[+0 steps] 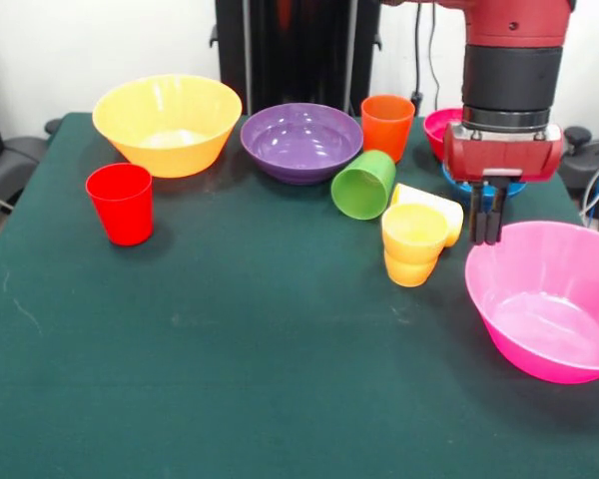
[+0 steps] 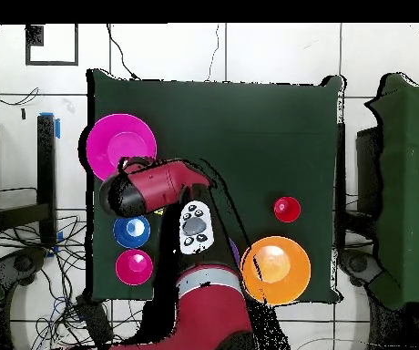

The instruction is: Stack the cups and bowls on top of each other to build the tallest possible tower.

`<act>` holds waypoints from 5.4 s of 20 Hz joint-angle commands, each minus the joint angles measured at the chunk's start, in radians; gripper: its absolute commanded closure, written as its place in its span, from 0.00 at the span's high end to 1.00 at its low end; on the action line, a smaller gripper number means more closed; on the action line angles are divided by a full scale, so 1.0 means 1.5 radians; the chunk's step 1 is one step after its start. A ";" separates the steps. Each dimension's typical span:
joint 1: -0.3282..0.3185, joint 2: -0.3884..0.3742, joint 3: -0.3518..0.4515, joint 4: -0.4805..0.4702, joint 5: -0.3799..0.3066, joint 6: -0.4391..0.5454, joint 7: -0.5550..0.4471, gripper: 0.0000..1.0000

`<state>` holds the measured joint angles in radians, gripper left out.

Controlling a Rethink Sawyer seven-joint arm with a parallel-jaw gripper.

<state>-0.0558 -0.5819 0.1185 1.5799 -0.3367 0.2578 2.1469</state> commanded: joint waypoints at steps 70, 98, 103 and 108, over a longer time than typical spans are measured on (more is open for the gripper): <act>0.151 0.239 -0.163 -0.118 0.209 -0.246 0.103 0.00; 0.151 0.039 -0.207 -0.097 0.154 0.068 -0.044 0.00; 0.081 0.012 -0.145 -0.077 0.117 0.086 -0.118 0.00; 0.002 -0.010 -0.078 -0.066 0.073 0.098 -0.183 0.00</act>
<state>0.0575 -0.5612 -0.1747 1.4373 -0.1129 0.2910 2.1514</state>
